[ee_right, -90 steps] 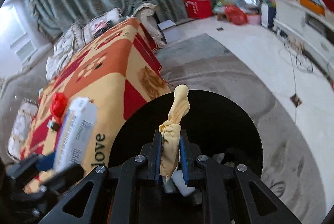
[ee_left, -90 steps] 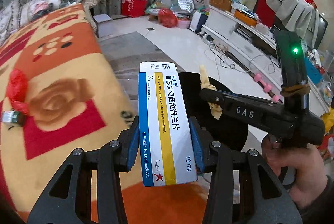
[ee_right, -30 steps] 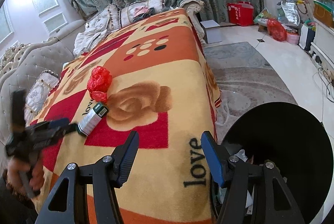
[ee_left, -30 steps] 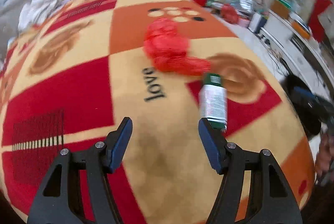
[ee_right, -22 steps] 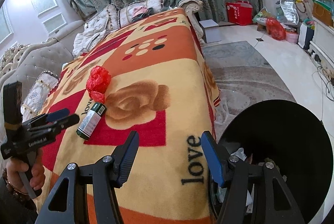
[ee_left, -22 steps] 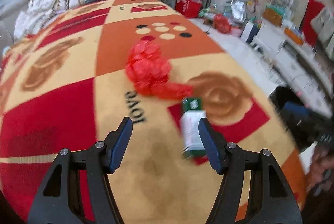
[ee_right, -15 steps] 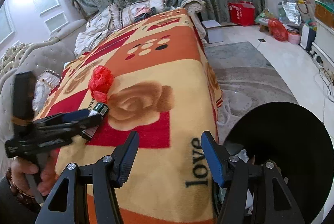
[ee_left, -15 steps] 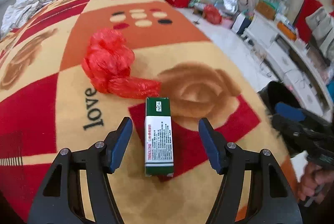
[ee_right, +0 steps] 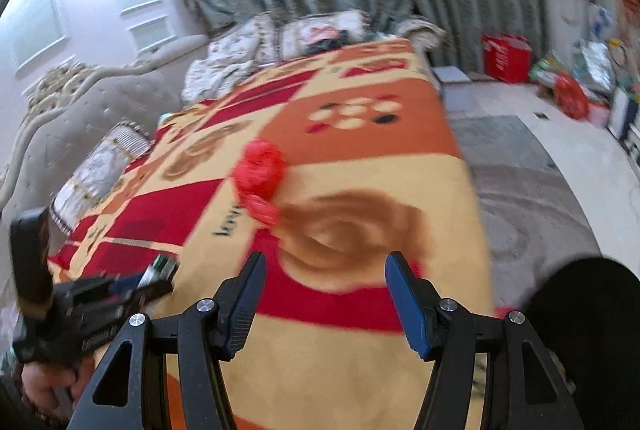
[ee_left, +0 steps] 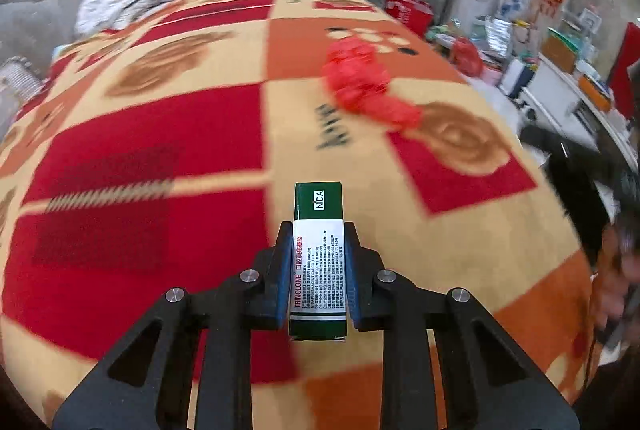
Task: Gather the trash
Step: 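Grasp the red plastic bag with the right tool and lift it, then carry the green box and red bag over the black bin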
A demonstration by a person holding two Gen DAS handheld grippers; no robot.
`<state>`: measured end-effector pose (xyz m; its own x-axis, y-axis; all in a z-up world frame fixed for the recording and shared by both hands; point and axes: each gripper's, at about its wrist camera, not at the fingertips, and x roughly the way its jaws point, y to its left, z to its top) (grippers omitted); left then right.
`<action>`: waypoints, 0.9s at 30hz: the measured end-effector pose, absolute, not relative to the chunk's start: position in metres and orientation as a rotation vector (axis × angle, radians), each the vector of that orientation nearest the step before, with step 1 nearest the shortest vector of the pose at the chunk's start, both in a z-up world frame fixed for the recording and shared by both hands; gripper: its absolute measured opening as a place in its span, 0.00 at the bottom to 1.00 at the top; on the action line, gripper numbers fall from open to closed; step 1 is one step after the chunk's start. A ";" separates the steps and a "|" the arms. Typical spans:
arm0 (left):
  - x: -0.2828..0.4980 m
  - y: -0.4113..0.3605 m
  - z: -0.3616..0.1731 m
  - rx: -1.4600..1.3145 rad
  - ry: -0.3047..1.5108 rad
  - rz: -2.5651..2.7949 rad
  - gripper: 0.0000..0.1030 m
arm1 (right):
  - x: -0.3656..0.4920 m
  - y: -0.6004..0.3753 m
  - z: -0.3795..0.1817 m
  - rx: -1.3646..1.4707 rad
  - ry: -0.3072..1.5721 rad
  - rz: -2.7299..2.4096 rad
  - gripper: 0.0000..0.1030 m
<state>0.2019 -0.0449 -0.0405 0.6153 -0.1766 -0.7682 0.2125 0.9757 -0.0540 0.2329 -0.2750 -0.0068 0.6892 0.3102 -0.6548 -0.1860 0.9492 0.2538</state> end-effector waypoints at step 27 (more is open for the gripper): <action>0.196 -0.029 -0.055 -0.004 0.890 -0.176 0.20 | 0.256 -0.187 -0.006 0.023 0.826 0.393 0.35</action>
